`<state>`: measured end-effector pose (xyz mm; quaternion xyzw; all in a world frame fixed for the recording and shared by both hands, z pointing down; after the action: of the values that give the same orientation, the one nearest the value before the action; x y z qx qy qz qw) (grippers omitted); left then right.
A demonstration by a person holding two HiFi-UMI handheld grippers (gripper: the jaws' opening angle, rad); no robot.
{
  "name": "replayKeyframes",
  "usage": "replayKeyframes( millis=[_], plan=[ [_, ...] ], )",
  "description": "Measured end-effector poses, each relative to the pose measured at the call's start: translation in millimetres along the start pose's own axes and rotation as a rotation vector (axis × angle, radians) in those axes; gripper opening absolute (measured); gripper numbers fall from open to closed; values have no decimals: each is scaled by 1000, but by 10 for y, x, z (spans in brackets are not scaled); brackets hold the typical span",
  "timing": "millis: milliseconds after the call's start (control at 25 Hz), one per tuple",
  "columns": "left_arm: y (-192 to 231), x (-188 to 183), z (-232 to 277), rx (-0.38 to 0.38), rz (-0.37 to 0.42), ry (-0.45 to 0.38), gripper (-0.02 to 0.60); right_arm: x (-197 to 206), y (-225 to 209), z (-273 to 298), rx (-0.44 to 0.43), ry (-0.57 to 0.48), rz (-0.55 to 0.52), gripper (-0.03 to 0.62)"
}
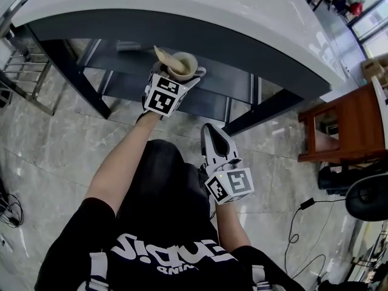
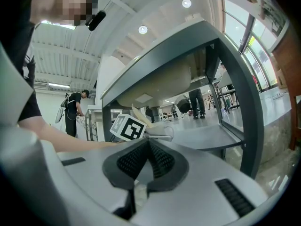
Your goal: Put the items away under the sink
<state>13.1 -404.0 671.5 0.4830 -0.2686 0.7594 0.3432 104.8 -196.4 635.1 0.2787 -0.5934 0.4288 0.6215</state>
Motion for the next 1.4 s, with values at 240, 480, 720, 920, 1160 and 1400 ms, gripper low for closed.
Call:
replayKeyframes(
  millis=[240,480,720,920,1160,1400],
  plan=[
    [22,1,24,-29,-46,-14,465,22,-31,-18,4,4,8,18],
    [52,-10,39,-74,-62,-12,465,31,-29,-5,1,6,11,18],
    [93,0,82,-146,-81,-32,465,41,-47,-4,-1,10,9,18],
    [117,-1,93,-187,-99,-14,465,27,-70,3,3,4,13,18],
    [115,8,107,-220,-104,-7,465,7,-82,-9,6,-2,13,18],
    [87,23,109,-245,-66,-25,465,10,-82,-23,7,1,16,18]
  ],
)
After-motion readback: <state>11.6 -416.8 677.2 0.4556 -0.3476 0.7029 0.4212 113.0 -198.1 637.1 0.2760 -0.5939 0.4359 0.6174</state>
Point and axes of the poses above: the fingertips, and each gripper's own axes: z forward along the fingers, y to its left, x out of its underside, the point moved 4 cm from there along -z, backward along the fingers, and after that the axes turned 7 degrees about y, right-handed, at the moved point
